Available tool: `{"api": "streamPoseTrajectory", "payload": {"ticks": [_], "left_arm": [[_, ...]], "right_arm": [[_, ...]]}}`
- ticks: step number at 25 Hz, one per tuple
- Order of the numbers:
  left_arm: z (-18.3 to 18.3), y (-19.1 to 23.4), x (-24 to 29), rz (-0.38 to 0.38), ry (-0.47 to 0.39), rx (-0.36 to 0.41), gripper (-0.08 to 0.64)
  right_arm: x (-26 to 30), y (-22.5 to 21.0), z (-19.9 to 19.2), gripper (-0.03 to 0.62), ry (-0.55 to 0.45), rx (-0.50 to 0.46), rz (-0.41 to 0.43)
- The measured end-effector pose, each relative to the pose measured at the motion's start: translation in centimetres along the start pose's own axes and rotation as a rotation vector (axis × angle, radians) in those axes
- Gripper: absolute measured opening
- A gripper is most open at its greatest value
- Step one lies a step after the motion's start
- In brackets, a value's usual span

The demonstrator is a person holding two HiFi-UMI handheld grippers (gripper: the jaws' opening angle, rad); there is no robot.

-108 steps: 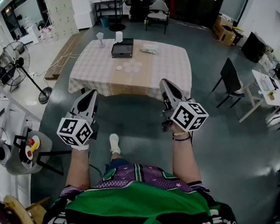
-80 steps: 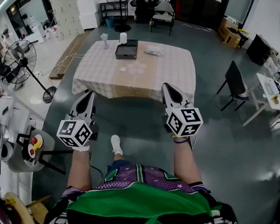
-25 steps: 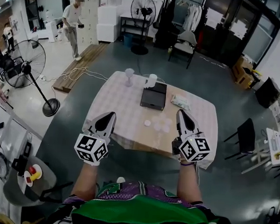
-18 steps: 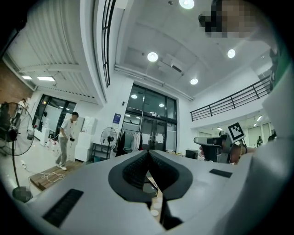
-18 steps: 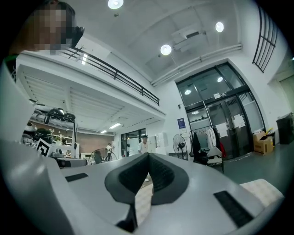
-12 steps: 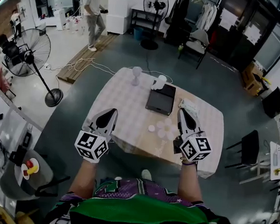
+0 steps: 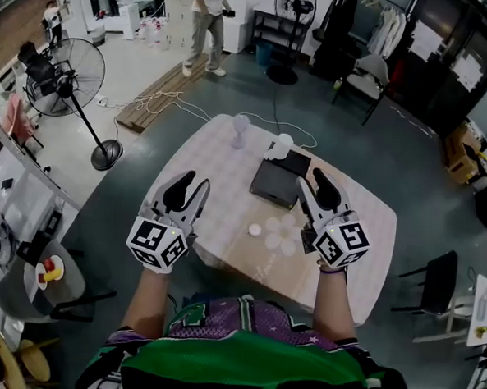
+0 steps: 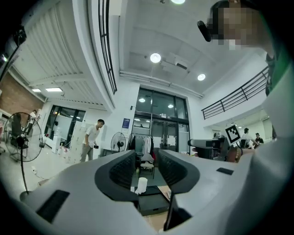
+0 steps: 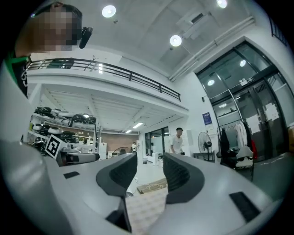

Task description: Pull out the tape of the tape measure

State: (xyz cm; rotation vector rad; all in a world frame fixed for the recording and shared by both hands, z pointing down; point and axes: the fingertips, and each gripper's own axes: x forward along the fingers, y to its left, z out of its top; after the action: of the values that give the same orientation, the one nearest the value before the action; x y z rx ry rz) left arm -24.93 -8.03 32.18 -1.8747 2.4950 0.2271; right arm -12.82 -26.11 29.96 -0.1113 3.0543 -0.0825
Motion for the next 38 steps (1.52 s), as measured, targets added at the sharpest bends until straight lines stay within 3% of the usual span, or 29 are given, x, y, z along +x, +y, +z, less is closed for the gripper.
{"api": "streamPoseTrajectory", "payload": {"ticks": [3, 14, 29, 38], "left_arm": [[-1.2, -1.0, 1.3, -0.001, 0.019, 0.014, 0.233], [-7.5, -3.3, 3.5, 0.075, 0.124, 0.018, 0.235], [-13.6, -4.4, 3.6, 0.168, 0.198, -0.006, 0.235], [-16.6, -5.3, 5.0, 0.179, 0.234, 0.003, 0.235]], "right_arm": [[0.2, -1.0, -1.4, 0.234, 0.04, -0.003, 0.081], [-0.4, -4.7, -9.9, 0.256, 0.257, -0.086, 0.23], [-1.1, -4.6, -24.5, 0.256, 0.539, -0.087, 0.403], [0.0, -3.7, -32.8, 0.256, 0.681, -0.149, 0.533]]}}
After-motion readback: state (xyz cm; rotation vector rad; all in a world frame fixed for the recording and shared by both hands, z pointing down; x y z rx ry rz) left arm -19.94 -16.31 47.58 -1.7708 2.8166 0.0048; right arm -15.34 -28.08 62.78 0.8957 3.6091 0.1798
